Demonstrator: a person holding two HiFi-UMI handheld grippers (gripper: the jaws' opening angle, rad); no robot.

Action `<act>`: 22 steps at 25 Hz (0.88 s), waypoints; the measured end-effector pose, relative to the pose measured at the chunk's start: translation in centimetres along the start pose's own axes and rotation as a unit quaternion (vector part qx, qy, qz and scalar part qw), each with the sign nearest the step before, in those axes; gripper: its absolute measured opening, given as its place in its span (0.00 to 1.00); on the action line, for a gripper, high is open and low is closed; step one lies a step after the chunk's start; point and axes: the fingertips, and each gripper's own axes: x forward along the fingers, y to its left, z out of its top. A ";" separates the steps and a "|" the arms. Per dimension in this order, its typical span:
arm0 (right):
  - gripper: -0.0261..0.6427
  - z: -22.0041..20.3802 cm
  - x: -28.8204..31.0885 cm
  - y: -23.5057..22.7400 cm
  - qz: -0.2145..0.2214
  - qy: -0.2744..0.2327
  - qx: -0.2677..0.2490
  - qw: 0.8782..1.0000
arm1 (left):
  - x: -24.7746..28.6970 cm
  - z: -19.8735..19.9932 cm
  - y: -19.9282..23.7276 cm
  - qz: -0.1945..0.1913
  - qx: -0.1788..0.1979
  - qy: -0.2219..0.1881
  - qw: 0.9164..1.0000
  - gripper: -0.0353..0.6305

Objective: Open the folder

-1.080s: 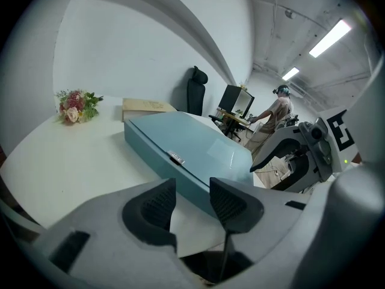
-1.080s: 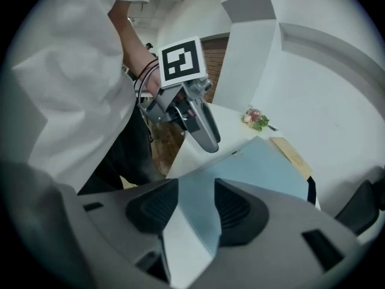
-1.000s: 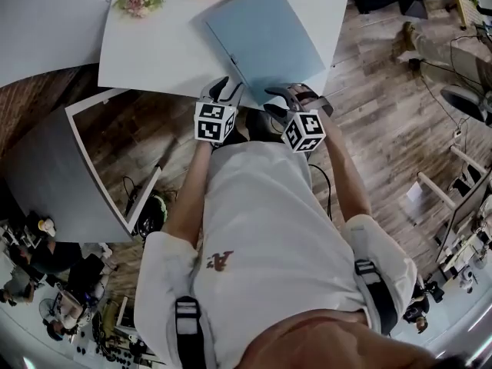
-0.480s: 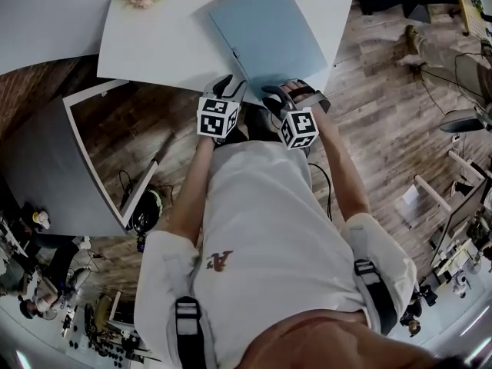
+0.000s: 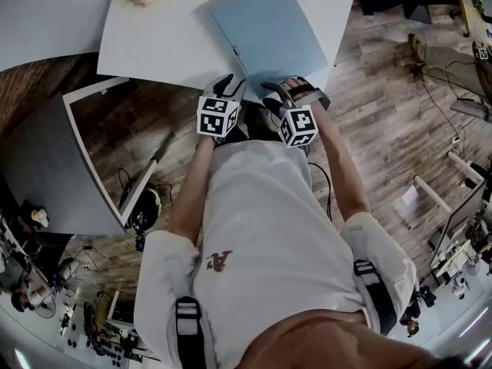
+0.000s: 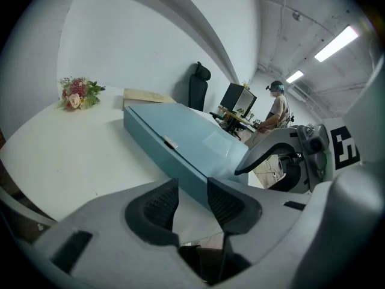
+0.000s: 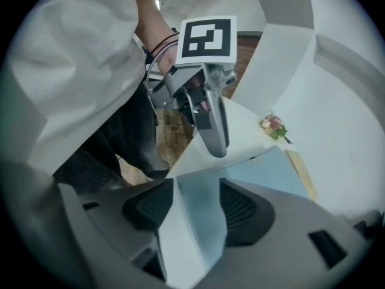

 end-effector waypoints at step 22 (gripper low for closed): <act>0.08 1.8 0.6 -0.6 0.034 -0.028 0.047 0.998 | 0.0 -0.7 0.2 0.002 0.019 0.011 1.000 0.28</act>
